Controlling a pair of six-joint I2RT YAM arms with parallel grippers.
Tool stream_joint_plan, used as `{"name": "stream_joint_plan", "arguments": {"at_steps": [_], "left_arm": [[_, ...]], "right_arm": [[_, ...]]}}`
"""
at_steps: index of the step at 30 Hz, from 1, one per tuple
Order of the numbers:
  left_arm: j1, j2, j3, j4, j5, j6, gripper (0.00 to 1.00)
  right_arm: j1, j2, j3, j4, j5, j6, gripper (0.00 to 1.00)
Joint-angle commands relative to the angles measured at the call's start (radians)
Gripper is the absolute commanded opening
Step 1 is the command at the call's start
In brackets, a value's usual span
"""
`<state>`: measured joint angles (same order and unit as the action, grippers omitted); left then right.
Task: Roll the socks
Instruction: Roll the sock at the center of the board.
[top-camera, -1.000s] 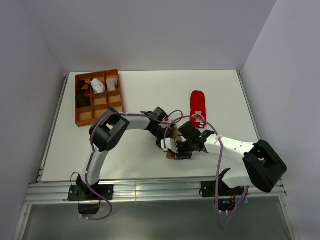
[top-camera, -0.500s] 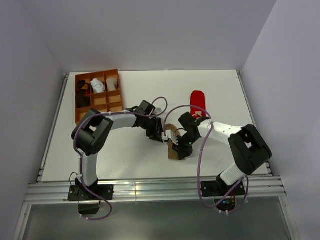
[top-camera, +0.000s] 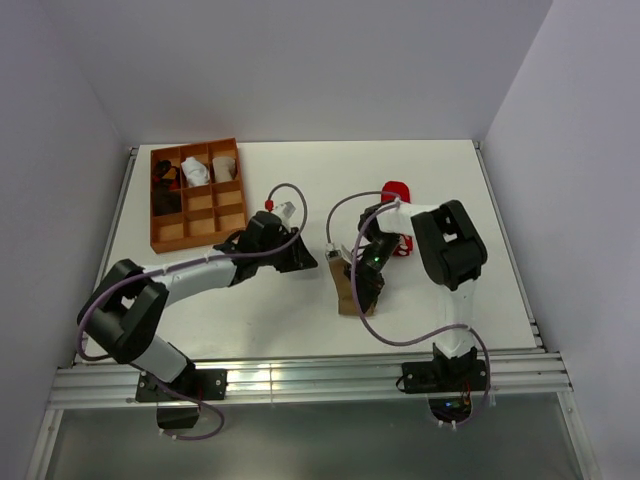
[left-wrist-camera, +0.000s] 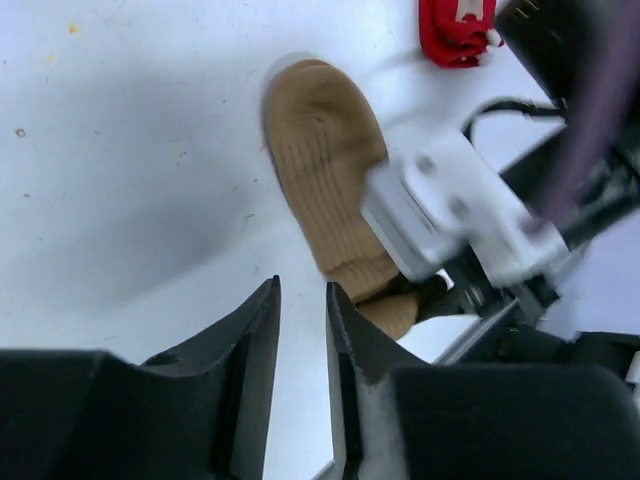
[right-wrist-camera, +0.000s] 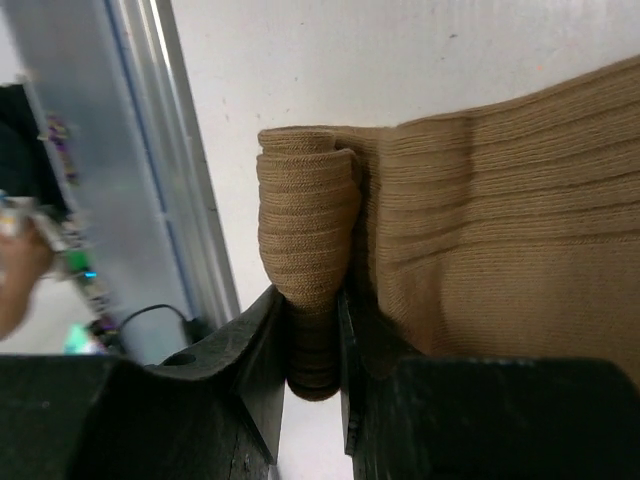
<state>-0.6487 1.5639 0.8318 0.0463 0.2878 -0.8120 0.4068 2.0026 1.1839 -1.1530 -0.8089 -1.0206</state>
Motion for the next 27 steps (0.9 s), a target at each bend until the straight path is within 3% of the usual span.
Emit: {"name": "stream_joint_plan", "arguments": {"at_steps": [1,5,6,9,17,27], "left_arm": [[-0.092,-0.062,-0.054,0.164,-0.157,0.104,0.31],[-0.218,-0.036,-0.028,0.174,-0.216,0.266,0.39],[-0.239,-0.027,-0.023,0.205,-0.199,0.302,0.46],[-0.302,0.022,0.006,0.219,-0.133,0.404,0.52],[-0.339,0.140,0.104,0.113,-0.036,0.574,0.53],[-0.344,0.220,0.158,0.075,0.103,0.613,0.50]], "right_arm": [[-0.014,0.087,0.095,-0.126,-0.019,-0.024,0.15],[-0.017,0.168,0.148,-0.163,-0.001,-0.003,0.15],[-0.019,0.185,0.152,-0.159,0.011,0.010,0.15],[-0.017,0.205,0.163,-0.152,0.025,0.031,0.16],[-0.031,0.237,0.183,-0.194,0.020,0.007,0.16],[-0.049,0.286,0.229,-0.221,0.020,0.020,0.16]]}}
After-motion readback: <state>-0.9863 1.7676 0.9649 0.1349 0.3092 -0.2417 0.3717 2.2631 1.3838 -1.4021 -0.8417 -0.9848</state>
